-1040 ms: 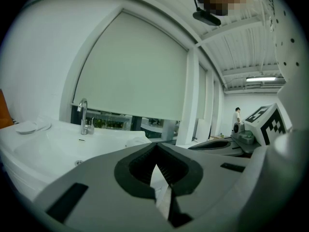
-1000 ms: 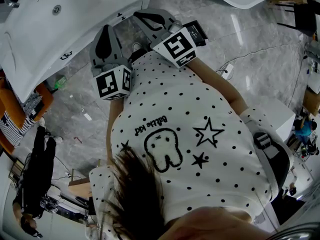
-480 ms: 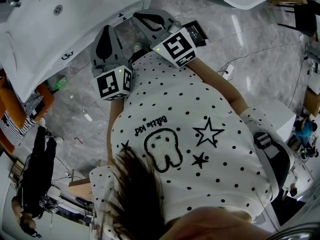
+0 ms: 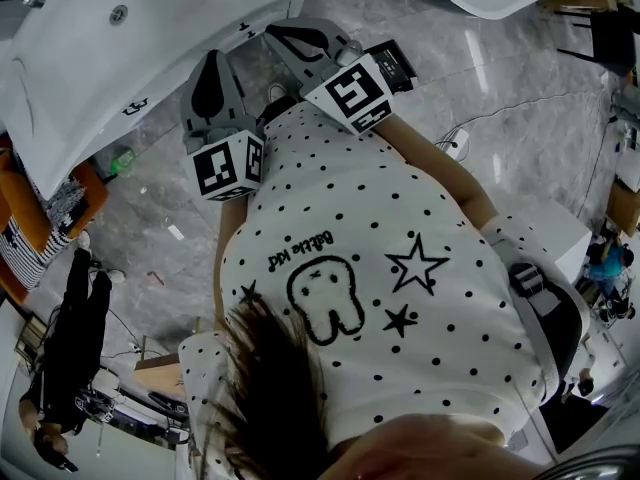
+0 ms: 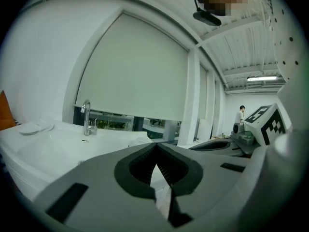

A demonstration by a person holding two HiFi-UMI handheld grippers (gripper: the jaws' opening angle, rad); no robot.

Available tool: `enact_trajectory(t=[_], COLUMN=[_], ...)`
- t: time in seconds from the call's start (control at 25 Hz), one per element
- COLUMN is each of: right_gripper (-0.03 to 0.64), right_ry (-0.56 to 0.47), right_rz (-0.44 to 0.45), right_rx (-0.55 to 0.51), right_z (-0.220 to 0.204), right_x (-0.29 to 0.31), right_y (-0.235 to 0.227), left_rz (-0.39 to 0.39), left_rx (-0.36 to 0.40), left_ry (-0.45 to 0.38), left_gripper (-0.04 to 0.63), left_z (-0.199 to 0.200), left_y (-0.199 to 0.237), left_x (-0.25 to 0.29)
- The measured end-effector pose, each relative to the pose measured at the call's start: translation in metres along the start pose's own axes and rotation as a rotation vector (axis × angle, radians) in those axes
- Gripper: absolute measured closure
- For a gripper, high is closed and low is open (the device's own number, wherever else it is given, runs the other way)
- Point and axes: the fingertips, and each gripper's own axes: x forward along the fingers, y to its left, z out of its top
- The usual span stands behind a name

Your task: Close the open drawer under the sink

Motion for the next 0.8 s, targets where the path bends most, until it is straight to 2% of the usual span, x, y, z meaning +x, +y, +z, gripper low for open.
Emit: enact_trajectory(t=[0.8], right_gripper=[0.601], right_ry=[0.002], right_rz=[-0.001], right_rx=[0.001], right_z=[-0.0003], right_x=[-0.0001], right_y=[-0.0004], left_rz=[0.004], left_rx=[-0.011], left_ry=[0.001], left_gripper=[0.591], left_z=[-0.0007], left_y=[0.0014], left_x=[-0.0003])
